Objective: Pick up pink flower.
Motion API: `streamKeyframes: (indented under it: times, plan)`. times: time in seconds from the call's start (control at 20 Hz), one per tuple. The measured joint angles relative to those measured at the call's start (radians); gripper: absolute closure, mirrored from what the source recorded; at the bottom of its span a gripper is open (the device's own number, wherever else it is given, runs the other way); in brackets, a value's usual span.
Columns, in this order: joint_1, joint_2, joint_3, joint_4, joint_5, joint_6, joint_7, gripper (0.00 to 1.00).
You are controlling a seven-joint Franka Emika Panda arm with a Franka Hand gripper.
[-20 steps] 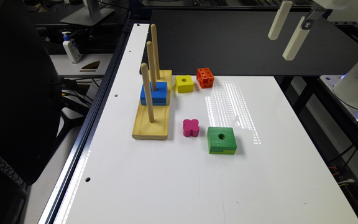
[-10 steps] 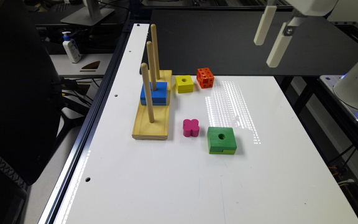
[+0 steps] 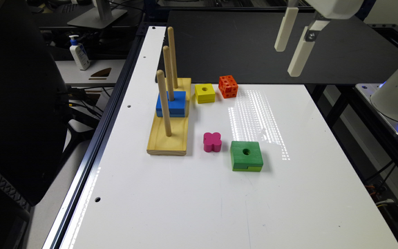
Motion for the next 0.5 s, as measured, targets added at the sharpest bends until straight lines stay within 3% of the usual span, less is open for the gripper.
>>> streamKeyframes:
  times: [0.3, 0.5]
  plan:
    - [0.000, 0.073, 0.002, 0.072, 0.0000, 0.001, 0.003, 0.00]
    - [0.000, 0.147, 0.003, 0.141, 0.0000, 0.002, 0.004, 0.00]
